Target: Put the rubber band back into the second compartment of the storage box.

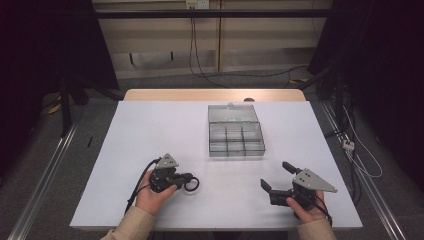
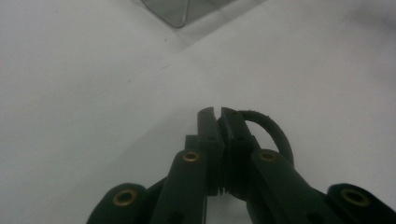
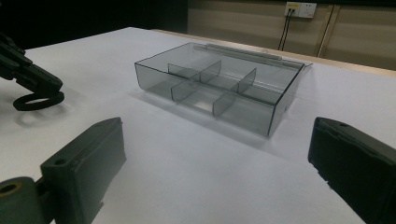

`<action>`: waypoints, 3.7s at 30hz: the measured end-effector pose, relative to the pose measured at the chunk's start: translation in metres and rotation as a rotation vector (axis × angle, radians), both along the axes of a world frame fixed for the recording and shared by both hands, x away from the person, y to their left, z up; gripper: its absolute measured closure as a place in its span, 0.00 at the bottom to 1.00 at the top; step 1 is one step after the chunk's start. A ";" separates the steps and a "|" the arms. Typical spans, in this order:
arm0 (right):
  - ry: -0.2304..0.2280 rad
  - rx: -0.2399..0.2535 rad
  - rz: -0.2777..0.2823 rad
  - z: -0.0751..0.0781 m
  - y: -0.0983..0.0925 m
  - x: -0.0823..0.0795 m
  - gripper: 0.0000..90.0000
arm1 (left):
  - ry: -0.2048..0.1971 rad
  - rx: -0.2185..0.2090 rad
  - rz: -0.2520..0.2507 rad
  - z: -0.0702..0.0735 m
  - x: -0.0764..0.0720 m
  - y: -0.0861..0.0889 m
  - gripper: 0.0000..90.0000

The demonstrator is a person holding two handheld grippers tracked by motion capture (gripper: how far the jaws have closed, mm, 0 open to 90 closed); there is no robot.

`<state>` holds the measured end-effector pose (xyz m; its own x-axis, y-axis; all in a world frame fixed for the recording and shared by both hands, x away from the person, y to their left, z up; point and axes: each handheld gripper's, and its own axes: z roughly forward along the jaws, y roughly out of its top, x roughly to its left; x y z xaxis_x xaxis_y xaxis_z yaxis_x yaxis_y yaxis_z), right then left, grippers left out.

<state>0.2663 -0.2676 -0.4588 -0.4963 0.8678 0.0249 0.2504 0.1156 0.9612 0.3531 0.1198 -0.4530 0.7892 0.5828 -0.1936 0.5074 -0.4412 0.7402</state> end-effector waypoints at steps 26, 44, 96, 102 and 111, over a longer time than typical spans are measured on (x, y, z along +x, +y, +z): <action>0.016 0.006 0.022 0.000 0.004 0.004 0.04 | -0.002 -0.033 -0.065 -0.002 -0.002 -0.030 0.72; 0.074 0.000 0.068 0.004 0.020 0.018 0.05 | -0.074 -0.078 0.017 0.015 0.006 0.016 0.29; 0.177 -0.026 0.204 0.003 0.101 0.049 0.19 | -0.147 -0.073 0.099 0.018 0.004 0.081 0.07; 0.214 -0.031 0.255 0.003 0.114 0.051 0.30 | -0.150 -0.071 0.099 0.019 0.004 0.082 0.07; 0.264 -0.038 0.302 0.001 0.130 0.057 0.49 | -0.147 -0.067 0.098 0.017 0.003 0.084 0.07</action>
<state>0.3229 -0.1373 -0.4581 -0.7102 0.6865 0.1558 0.4371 0.2565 0.8621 0.3560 0.2037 -0.4355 0.7518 0.6482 -0.1212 0.4299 -0.3423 0.8355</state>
